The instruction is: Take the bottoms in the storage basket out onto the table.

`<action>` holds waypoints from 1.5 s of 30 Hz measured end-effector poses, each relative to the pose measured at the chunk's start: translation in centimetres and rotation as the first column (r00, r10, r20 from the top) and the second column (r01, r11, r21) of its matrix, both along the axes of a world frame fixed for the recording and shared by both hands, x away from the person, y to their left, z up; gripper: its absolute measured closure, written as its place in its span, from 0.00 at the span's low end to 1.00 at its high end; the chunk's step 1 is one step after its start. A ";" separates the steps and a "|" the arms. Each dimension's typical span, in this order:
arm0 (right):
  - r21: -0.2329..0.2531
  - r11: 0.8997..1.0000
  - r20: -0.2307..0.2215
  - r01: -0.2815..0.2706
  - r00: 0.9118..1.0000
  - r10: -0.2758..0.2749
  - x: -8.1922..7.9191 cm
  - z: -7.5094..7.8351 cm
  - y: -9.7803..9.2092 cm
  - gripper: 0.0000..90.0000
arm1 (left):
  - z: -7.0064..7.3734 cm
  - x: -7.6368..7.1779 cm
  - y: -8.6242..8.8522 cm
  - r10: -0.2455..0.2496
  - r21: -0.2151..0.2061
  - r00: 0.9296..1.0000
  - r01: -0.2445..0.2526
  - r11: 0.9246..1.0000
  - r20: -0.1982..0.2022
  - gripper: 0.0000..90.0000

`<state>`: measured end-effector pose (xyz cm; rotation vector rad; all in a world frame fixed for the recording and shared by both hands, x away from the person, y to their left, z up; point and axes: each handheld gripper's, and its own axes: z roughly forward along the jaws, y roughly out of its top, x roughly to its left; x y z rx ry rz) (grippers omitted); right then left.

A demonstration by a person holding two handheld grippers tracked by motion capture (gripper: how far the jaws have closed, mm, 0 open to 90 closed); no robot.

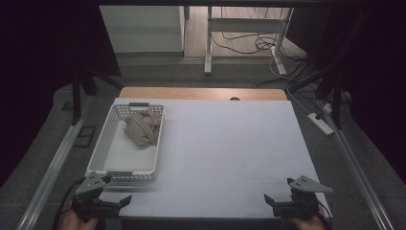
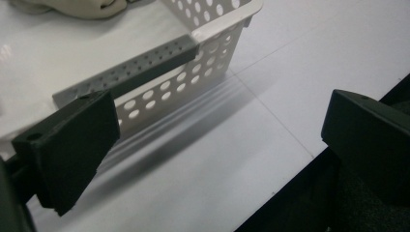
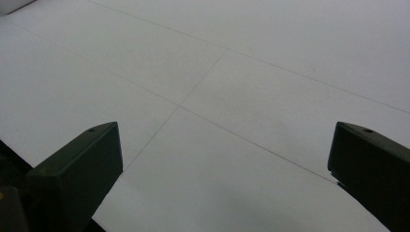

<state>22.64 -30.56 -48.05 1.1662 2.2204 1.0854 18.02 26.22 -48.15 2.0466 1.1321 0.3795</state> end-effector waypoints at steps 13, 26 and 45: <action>0.001 1.000 -0.002 0.002 1.000 -0.002 0.0 0.0 0.0 0.00 | 1.2 1.1 -0.1 -0.016 -0.023 1.000 0.017 1.000 0.017 0.00; 0.003 1.000 -0.004 0.004 1.000 -0.004 0.1 0.0 -0.1 0.00 | 2.1 3.3 -0.3 -0.017 0.037 1.000 0.017 0.999 0.002 0.00; 0.002 1.000 -0.006 0.003 1.000 -0.003 0.1 0.0 0.0 0.00 | 2.6 6.5 -0.7 -0.027 0.060 0.999 0.028 0.998 -0.021 0.00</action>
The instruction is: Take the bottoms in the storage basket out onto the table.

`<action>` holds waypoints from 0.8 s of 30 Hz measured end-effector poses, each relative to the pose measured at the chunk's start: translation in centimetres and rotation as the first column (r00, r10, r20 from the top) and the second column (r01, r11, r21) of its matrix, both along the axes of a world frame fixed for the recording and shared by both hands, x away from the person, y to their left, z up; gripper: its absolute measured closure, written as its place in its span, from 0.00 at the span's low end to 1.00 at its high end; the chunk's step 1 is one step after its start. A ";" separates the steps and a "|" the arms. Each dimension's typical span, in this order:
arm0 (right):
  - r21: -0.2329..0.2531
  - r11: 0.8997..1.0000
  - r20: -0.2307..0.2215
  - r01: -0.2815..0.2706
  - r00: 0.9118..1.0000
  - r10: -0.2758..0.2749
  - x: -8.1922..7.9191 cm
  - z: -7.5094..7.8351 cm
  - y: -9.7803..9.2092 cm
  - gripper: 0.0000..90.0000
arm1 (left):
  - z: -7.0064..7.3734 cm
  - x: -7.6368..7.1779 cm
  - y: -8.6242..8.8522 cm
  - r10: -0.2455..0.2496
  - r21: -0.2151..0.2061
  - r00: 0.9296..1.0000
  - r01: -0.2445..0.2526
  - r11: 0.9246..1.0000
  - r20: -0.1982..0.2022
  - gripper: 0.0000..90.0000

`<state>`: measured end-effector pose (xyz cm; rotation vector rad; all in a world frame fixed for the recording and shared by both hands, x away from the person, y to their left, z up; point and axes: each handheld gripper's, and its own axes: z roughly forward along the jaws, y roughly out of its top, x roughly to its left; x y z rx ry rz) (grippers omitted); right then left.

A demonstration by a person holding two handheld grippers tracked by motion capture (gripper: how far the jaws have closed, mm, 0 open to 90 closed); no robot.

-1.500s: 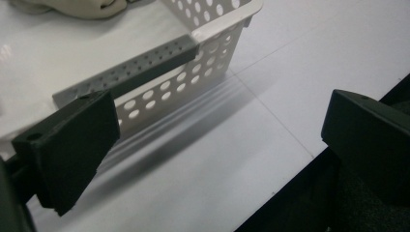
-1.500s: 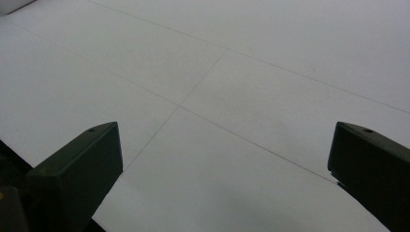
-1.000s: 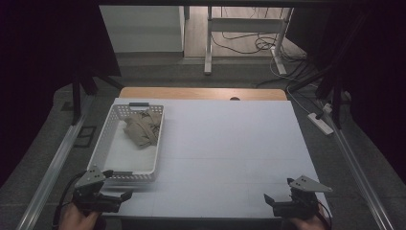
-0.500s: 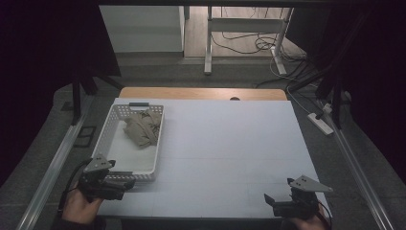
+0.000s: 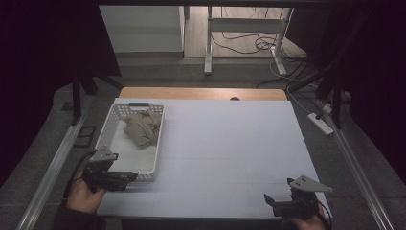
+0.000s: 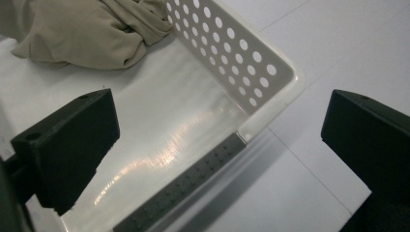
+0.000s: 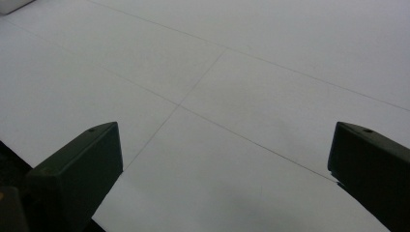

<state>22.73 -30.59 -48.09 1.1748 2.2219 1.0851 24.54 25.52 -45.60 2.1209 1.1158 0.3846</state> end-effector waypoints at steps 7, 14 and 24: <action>-0.001 1.000 -0.001 -0.001 1.000 0.001 0.0 0.0 0.0 0.00 | 0.0 1.1 0.0 0.009 0.002 1.000 -0.009 1.000 -0.011 0.00; -0.003 1.000 -0.003 -0.002 1.000 0.002 0.0 0.0 0.1 0.00 | 0.1 2.4 -0.1 0.020 0.024 1.000 -0.020 1.000 -0.018 0.00; -0.005 1.000 -0.006 -0.005 1.000 0.005 0.0 0.0 0.1 0.00 | 0.3 4.1 0.1 0.022 0.034 0.999 -0.020 0.999 -0.041 0.00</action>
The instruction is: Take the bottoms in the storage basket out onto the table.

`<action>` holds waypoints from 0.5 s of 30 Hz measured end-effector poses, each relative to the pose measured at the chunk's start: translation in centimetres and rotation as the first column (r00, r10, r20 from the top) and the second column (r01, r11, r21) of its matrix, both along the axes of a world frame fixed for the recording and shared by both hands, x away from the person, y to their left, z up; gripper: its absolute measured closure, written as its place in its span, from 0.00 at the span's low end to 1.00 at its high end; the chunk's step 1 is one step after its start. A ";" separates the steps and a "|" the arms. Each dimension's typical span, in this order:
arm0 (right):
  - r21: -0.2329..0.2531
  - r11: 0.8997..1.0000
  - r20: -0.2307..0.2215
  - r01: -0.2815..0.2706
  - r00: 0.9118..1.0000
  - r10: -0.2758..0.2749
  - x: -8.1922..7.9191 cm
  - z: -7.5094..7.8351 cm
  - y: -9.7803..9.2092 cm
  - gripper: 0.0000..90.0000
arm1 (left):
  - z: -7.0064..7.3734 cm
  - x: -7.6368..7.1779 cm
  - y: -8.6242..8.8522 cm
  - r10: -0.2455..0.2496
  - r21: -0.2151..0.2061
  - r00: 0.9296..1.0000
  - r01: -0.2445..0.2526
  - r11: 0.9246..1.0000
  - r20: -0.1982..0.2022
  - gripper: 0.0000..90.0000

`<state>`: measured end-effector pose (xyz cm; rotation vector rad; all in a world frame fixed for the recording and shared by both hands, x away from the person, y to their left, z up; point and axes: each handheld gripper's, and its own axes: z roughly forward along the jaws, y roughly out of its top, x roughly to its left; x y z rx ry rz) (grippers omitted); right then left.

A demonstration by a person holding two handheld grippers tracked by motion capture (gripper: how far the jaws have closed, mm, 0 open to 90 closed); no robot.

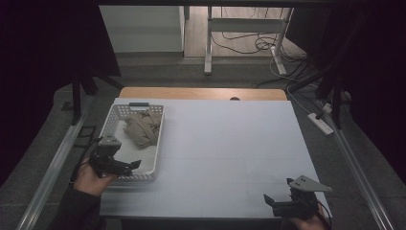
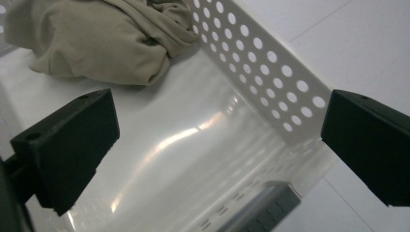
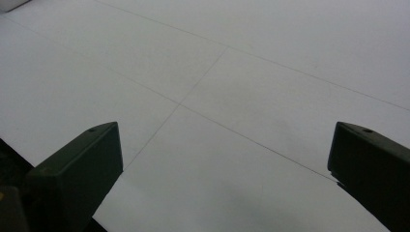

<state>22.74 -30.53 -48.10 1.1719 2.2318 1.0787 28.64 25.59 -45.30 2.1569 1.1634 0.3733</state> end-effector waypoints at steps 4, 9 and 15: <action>0.000 1.000 0.000 -0.002 1.000 0.002 0.0 0.0 0.0 0.00 | 0.1 1.1 0.0 -0.008 0.007 1.000 0.008 1.000 -0.014 0.00; 0.001 1.000 -0.002 -0.003 1.000 0.003 0.0 0.0 0.0 0.00 | 0.0 2.2 -0.1 -0.007 0.009 1.000 0.008 1.000 -0.026 0.00; 0.002 1.000 -0.002 -0.002 1.000 0.002 0.0 0.0 0.0 0.00 | 0.1 3.4 0.1 -0.004 0.012 0.999 0.005 1.000 -0.041 0.00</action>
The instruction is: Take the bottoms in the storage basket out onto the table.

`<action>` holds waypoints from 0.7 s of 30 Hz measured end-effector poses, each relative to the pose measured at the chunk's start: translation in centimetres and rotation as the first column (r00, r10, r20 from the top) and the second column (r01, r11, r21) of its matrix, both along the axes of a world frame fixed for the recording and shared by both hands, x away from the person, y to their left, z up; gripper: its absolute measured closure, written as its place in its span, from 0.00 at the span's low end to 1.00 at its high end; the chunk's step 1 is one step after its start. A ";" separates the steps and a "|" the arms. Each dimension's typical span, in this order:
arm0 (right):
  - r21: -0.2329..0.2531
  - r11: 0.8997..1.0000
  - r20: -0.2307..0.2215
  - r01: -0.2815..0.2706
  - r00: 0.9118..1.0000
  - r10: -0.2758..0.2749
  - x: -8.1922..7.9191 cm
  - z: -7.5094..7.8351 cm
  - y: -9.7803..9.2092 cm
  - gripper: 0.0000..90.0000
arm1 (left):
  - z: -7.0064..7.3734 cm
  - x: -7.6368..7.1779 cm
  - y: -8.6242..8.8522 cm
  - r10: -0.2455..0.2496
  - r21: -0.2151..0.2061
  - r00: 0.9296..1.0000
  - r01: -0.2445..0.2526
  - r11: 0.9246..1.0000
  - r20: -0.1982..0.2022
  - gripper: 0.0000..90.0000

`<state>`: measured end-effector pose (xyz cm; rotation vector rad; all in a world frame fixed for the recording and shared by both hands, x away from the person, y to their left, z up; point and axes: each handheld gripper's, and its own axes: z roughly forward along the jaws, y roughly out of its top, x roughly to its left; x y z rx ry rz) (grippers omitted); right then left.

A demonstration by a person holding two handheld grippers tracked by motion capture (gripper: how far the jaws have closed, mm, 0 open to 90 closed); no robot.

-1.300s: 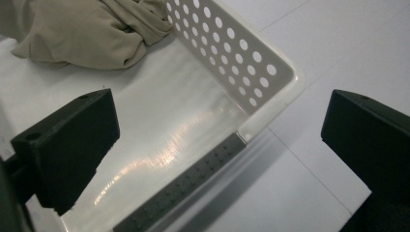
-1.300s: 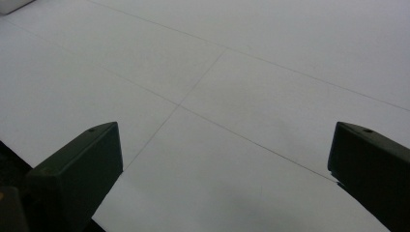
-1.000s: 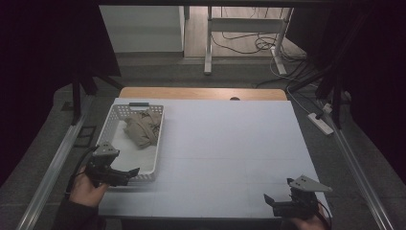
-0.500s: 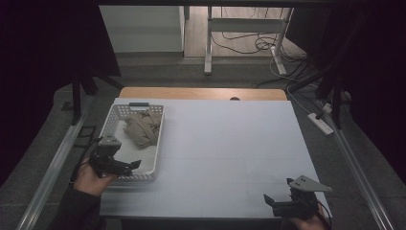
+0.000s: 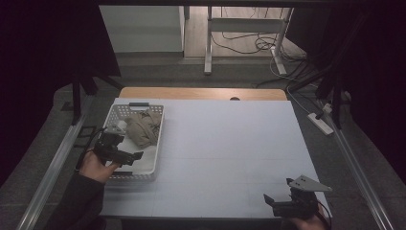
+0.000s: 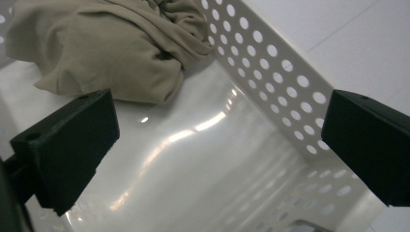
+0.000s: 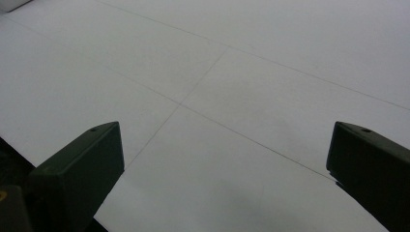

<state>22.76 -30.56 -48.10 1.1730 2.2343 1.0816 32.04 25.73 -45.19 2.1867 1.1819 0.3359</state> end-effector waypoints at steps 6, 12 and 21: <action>0.000 1.000 0.001 0.005 1.000 -0.005 0.0 0.0 0.0 0.00 | 0.2 1.3 0.1 -0.014 0.001 1.000 0.014 1.000 -0.005 0.00; -0.003 1.000 0.000 0.012 1.000 -0.012 0.0 0.0 0.0 0.00 | 0.1 2.4 0.2 -0.009 0.001 1.000 0.009 1.000 -0.012 0.00; -0.013 1.000 0.002 0.014 1.000 -0.014 0.0 0.0 0.1 0.00 | 0.3 4.7 0.4 0.006 -0.006 1.000 -0.006 1.000 -0.030 0.00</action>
